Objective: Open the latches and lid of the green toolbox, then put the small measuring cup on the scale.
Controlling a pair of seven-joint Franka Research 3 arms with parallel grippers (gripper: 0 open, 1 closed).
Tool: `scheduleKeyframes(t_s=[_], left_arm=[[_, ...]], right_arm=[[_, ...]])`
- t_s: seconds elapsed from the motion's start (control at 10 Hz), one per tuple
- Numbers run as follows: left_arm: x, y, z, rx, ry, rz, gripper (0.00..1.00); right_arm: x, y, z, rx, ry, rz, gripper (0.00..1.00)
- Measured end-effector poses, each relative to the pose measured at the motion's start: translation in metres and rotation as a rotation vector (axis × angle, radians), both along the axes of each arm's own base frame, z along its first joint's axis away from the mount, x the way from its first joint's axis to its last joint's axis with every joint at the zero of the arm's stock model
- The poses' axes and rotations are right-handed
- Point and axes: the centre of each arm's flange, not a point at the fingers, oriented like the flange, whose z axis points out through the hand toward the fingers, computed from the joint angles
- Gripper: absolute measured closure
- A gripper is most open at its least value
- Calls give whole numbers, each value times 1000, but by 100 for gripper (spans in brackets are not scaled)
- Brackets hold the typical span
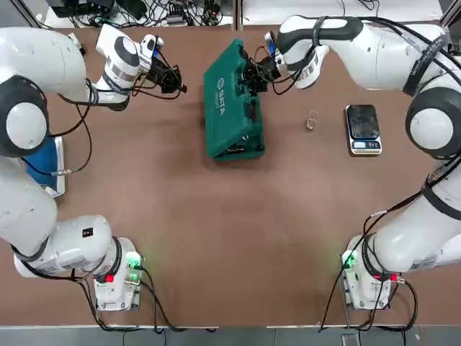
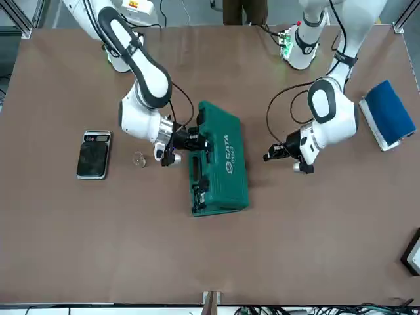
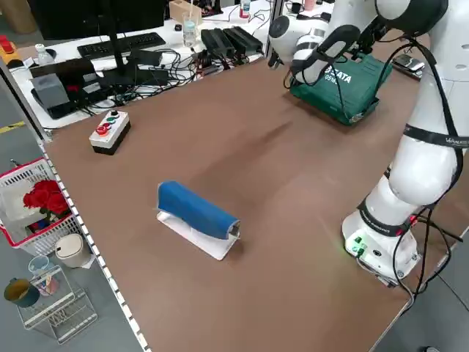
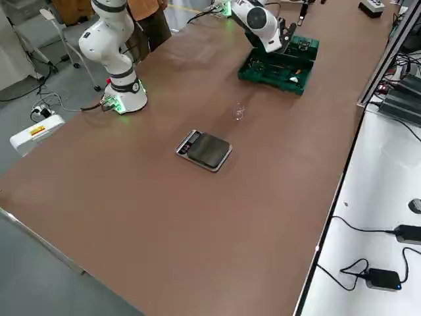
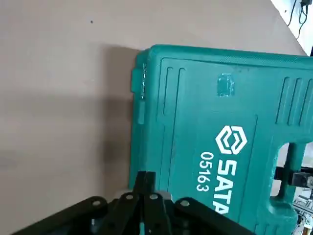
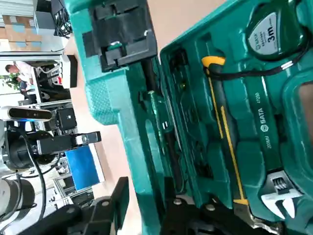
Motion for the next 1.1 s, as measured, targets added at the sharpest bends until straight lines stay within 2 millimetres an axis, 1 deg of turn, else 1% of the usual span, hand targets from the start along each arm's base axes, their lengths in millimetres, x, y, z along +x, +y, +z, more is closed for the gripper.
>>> scheduleKeyframes(t_s=[0.1, 0.3, 0.5, 0.6, 0.8, 0.9, 1.0, 1.1], left_arm=[[1, 5, 1, -18, 16, -8, 99], [2, 25, 7, -70, 50, -35, 99], [3, 44, 6, -90, 27, -63, 99], [3, 50, 4, -94, 22, -67, 99], [3, 55, -3, -120, 27, -50, 99], [3, 53, -7, -154, 31, -27, 99], [3, 48, -10, -177, 32, -16, 99], [2, 40, -14, -173, 25, -18, 99]], right_arm=[[-1, 6, 7, 3, 11, -3, 65], [-5, 18, 20, 21, 26, -7, 65], [-7, 24, 25, 30, 37, -11, 64], [-8, 26, 27, 33, 42, -13, 64], [-12, 37, 36, 47, 53, -12, 63], [-14, 44, 41, 52, 61, -12, 63], [-16, 49, 46, 55, 65, -12, 61], [-17, 53, 49, 59, 64, -13, 56]])
